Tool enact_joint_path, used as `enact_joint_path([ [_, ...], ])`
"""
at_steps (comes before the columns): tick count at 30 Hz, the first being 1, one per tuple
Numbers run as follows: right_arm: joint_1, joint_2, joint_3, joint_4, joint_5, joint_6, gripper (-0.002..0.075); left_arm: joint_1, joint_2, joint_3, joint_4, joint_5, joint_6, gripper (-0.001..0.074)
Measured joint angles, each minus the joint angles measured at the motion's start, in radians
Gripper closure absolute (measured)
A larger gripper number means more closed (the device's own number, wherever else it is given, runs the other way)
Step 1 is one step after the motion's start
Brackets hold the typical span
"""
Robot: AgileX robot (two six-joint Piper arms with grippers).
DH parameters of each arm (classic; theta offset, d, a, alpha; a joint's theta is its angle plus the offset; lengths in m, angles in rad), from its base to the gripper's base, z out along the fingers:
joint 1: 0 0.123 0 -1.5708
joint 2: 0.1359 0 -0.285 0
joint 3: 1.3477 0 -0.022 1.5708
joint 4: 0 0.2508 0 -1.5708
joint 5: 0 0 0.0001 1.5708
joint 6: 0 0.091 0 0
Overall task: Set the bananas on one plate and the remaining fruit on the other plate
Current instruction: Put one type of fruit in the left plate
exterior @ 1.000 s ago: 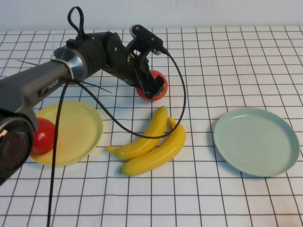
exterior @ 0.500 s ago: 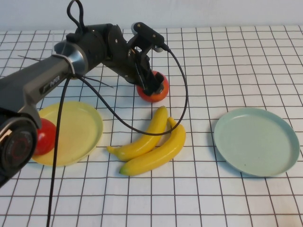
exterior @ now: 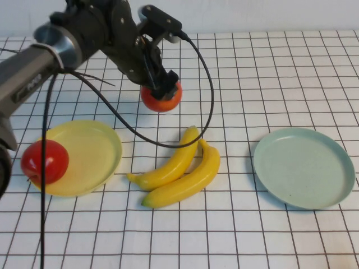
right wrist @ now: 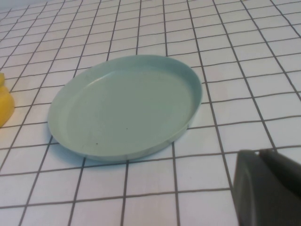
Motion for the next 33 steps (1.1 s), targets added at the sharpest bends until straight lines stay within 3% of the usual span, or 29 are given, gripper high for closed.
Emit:
enact_joint_path([
  [5, 0.0, 0.0, 0.0, 0.0, 0.0, 0.0, 0.0743, 0.032, -0.091, 0.0, 0.176, 0.207, -0.111, 0.0196],
  [9, 0.0, 0.0, 0.0, 0.0, 0.0, 0.0, 0.0743, 0.103, -0.111, 0.008, 0.196, 0.32, -0.129, 0.0196],
  [19, 0.0, 0.0, 0.0, 0.0, 0.0, 0.0, 0.0743, 0.284, -0.116, 0.199, -0.061, 0.332, -0.03, 0.0196],
  [33, 0.0, 0.0, 0.0, 0.0, 0.0, 0.0, 0.0743, 0.236, -0.141, 0.21, -0.018, 0.215, 0.021, 0.0196],
])
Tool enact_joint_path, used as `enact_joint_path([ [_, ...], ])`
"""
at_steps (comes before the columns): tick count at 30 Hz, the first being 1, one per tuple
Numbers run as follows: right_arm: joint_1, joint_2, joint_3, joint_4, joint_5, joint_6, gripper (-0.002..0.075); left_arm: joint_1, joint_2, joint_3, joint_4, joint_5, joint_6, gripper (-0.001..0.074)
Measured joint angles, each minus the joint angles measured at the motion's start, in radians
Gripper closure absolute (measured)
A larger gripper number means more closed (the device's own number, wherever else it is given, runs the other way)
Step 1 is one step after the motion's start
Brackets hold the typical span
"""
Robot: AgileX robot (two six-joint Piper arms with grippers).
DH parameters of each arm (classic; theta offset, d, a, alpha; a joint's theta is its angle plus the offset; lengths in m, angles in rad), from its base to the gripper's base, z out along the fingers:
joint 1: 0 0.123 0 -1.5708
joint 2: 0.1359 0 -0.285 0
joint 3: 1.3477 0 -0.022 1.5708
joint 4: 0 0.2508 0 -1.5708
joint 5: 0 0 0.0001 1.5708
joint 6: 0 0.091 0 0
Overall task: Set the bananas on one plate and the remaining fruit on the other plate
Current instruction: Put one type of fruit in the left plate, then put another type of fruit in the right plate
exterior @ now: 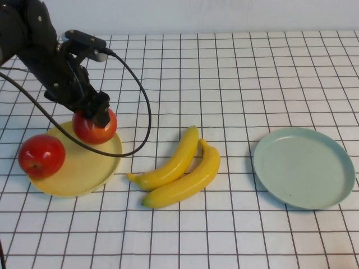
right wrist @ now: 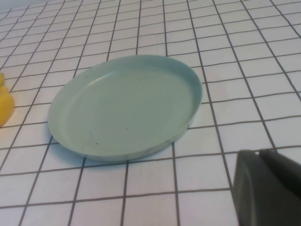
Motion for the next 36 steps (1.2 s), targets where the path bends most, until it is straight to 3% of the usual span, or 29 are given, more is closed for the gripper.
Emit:
enact_joint_path([
  [3, 0.0, 0.0, 0.0, 0.0, 0.0, 0.0, 0.0743, 0.0, 0.0, 0.0, -0.015, -0.006, 0.04, 0.0188],
  [6, 0.0, 0.0, 0.0, 0.0, 0.0, 0.0, 0.0743, 0.015, 0.0, 0.0, -0.023, 0.01, 0.033, 0.0091],
  [8, 0.0, 0.0, 0.0, 0.0, 0.0, 0.0, 0.0743, 0.036, 0.0, 0.0, -0.041, 0.042, 0.03, 0.0069],
  [17, 0.0, 0.0, 0.0, 0.0, 0.0, 0.0, 0.0743, 0.069, -0.008, 0.0, -0.059, 0.09, 0.03, 0.0066],
  [27, 0.0, 0.0, 0.0, 0.0, 0.0, 0.0, 0.0743, 0.0, -0.254, 0.013, -0.063, -0.054, 0.047, 0.0066],
  [30, 0.0, 0.0, 0.0, 0.0, 0.0, 0.0, 0.0743, -0.01, -0.391, 0.103, -0.077, -0.128, 0.057, 0.0066],
  [36, 0.0, 0.0, 0.0, 0.0, 0.0, 0.0, 0.0743, -0.01, -0.694, 0.463, -0.132, -0.345, 0.059, 0.0066],
])
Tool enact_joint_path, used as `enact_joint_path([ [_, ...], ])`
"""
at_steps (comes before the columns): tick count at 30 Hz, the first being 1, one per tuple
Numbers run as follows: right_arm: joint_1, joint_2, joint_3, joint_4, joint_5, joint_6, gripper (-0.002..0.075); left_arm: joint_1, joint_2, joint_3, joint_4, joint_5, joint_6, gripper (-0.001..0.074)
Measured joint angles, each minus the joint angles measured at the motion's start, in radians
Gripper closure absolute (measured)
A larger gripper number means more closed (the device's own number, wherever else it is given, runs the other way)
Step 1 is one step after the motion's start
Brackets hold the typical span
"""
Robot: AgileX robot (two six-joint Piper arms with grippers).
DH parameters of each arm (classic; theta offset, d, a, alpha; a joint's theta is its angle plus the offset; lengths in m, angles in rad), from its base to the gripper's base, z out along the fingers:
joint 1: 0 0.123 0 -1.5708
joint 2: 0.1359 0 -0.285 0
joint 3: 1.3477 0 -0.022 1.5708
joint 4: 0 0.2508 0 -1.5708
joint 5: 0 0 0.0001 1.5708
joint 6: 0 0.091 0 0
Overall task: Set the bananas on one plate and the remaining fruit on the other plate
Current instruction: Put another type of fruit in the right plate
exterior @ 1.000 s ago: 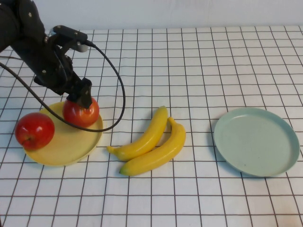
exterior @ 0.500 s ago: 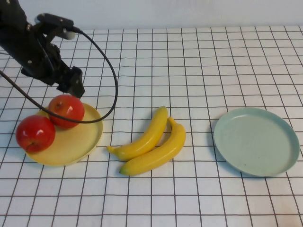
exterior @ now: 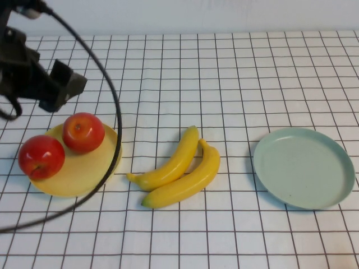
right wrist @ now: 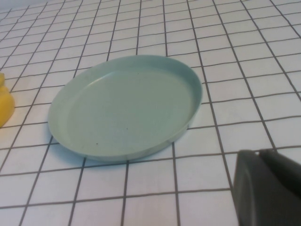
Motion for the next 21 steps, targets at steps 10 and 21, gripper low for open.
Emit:
enact_joint_path([
  [10, 0.0, 0.0, 0.0, 0.0, 0.0, 0.0, 0.0743, 0.0, -0.582, 0.541, -0.025, -0.346, -0.167, 0.0497],
  [21, 0.0, 0.0, 0.0, 0.0, 0.0, 0.0, 0.0743, 0.0, -0.775, 0.596, 0.193, -0.194, -0.487, 0.0735],
])
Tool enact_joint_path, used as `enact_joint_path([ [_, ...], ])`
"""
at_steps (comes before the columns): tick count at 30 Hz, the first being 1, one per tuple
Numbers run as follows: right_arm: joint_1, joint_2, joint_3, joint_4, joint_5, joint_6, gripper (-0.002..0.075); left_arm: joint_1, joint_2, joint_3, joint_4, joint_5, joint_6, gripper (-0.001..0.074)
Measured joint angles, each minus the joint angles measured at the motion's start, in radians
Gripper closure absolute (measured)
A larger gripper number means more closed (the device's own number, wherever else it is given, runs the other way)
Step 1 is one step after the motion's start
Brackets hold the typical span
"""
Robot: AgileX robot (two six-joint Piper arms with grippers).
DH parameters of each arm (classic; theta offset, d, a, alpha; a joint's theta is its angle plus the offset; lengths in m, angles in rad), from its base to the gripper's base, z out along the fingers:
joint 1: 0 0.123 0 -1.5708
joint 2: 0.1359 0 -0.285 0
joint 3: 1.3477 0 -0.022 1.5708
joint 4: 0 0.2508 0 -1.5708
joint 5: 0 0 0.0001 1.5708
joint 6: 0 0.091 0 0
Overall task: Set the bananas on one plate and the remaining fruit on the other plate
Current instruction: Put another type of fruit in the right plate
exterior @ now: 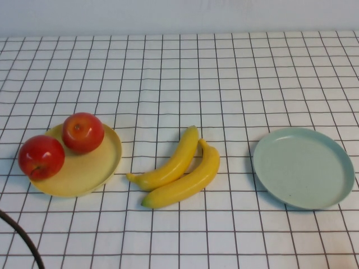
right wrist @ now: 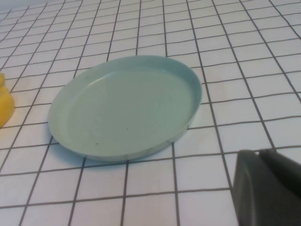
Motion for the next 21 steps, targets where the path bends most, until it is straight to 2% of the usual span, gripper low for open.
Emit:
enact_joint_path([
  [8, 0.0, 0.0, 0.0, 0.0, 0.0, 0.0, 0.0743, 0.0, 0.0, 0.002, 0.1, 0.072, -0.029, 0.0737],
  [11, 0.0, 0.0, 0.0, 0.0, 0.0, 0.0, 0.0743, 0.0, -0.003, 0.039, 0.126, 0.05, -0.051, 0.0737],
  [14, 0.007, 0.0, 0.0, 0.0, 0.0, 0.0, 0.0743, 0.0, -0.035, 0.143, 0.17, -0.093, -0.121, 0.0737],
  [18, 0.003, 0.0, 0.0, 0.0, 0.0, 0.0, 0.0743, 0.005, -0.127, 0.35, 0.226, -0.418, -0.174, 0.0737],
  [21, 0.003, 0.0, 0.0, 0.0, 0.0, 0.0, 0.0743, 0.059, -0.215, 0.486, 0.199, -0.569, -0.183, 0.0738],
])
